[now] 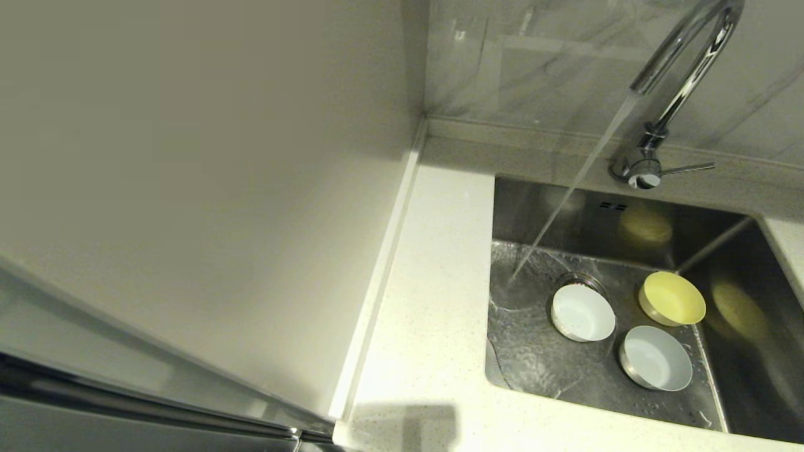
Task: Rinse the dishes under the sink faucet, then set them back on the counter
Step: Wait for the water to rinse the bowl
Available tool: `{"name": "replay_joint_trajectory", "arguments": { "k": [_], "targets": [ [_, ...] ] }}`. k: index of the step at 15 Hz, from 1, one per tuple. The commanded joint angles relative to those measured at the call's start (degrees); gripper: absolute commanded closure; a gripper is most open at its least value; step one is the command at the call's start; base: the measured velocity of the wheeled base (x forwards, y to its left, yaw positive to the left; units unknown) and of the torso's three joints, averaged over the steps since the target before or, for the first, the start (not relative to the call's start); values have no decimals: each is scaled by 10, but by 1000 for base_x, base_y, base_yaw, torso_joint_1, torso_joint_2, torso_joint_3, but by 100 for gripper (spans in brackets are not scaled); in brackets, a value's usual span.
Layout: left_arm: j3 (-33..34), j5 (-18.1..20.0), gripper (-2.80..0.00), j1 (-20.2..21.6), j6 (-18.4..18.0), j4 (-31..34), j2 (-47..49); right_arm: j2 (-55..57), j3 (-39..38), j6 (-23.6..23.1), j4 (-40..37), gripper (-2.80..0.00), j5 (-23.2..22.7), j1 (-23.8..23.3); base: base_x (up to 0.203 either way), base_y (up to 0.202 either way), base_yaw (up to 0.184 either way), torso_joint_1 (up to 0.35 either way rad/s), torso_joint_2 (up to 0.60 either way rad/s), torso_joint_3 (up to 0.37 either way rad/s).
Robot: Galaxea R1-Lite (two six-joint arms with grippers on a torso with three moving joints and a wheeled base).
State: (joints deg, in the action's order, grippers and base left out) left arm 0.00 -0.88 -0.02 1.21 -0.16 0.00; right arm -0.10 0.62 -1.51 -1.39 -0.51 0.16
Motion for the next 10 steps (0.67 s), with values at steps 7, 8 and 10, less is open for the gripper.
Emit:
{"name": "replay_joint_trajectory", "arguments": {
  "k": [7,8,10],
  "targets": [
    [0,0,0,0,2,0,-2,1,0,5,1,0,0,0,0,0,0,0,0,0],
    [0,-1,0,0,2,0,-2,1,0,5,0,0,1,0,0,0,0,0,0,0],
    [0,-1,0,0,2,0,-2,2,0,5,1,0,0,0,0,0,0,0,0,0]
  ]
}}
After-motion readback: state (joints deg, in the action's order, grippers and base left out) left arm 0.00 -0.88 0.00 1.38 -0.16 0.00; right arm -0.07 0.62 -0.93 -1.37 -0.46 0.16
